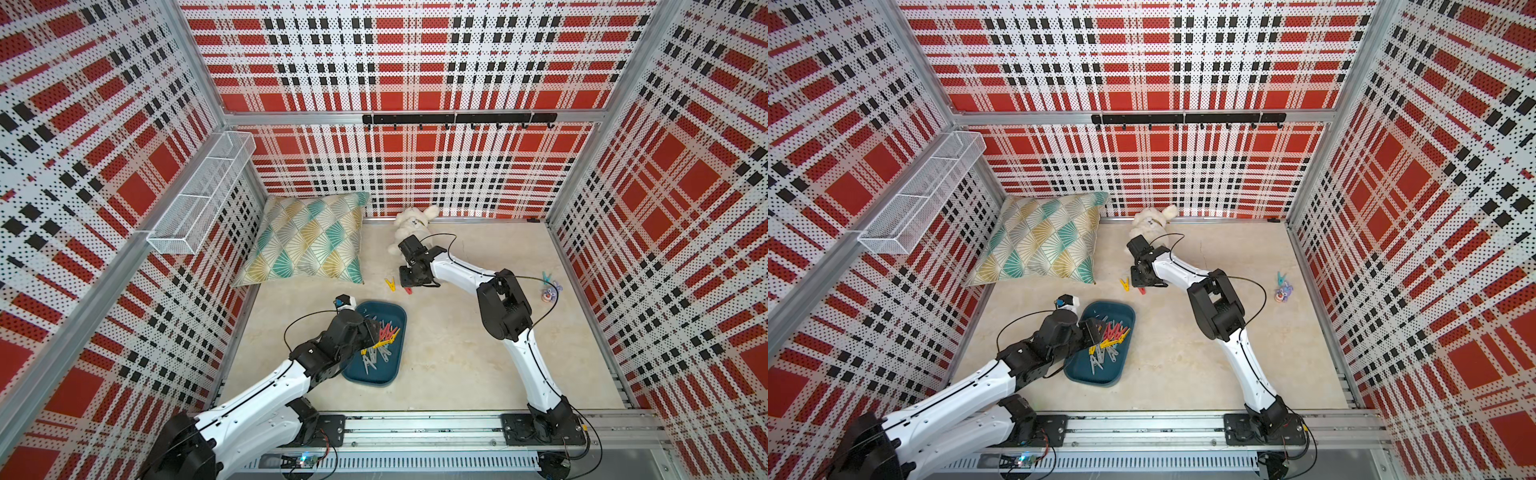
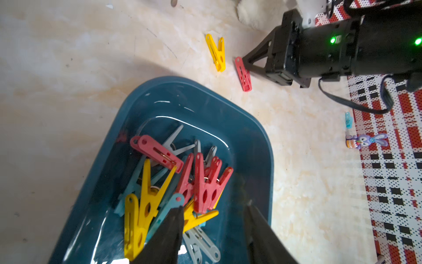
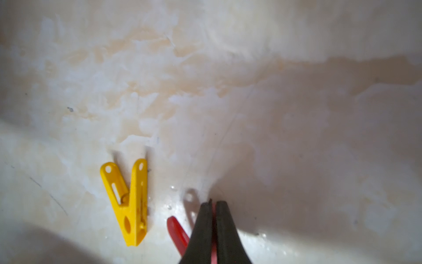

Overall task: Put the clothespins into the storage box
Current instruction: Pick up the clothespin from the center of the board, then place the clothespin in the storage box.

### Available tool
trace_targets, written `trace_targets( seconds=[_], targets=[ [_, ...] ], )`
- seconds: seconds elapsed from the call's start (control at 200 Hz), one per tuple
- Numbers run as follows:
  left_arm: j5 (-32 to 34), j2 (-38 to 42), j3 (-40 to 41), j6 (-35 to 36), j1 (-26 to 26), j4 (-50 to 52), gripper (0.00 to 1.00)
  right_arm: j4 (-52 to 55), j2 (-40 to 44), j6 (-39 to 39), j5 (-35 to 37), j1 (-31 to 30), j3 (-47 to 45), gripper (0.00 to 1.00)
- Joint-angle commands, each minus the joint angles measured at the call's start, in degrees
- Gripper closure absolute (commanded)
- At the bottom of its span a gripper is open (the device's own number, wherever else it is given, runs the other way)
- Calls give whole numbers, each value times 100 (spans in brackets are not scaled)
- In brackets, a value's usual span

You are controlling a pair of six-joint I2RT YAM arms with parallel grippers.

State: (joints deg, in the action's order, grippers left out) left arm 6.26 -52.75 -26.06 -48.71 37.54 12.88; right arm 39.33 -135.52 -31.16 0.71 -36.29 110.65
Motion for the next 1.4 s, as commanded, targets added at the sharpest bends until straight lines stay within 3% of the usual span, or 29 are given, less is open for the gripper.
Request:
trace_targets(
  seconds=[0.0, 0.2, 0.531, 1.022, 1.393],
  targets=[
    [51, 96, -193, 173, -44, -135, 51, -44, 477, -13, -27, 35, -195, 96],
    [28, 146, -140, 178, -42, -567, 51, -352, 1143, -13, -246, 35, -881, 97],
    [-129, 120, 128, 101, -63, -1479, 49, -863, 2045, -426, -1248, -82, -1749, 98],
    [-361, -271, 166, 160, -80, -1968, 48, -1562, 2505, -1170, -2374, -578, -2047, 97],
    [-424, -577, 48, 116, -80, -2149, 49, -1545, 2638, -1211, -2378, -859, -2045, 96]
  ],
)
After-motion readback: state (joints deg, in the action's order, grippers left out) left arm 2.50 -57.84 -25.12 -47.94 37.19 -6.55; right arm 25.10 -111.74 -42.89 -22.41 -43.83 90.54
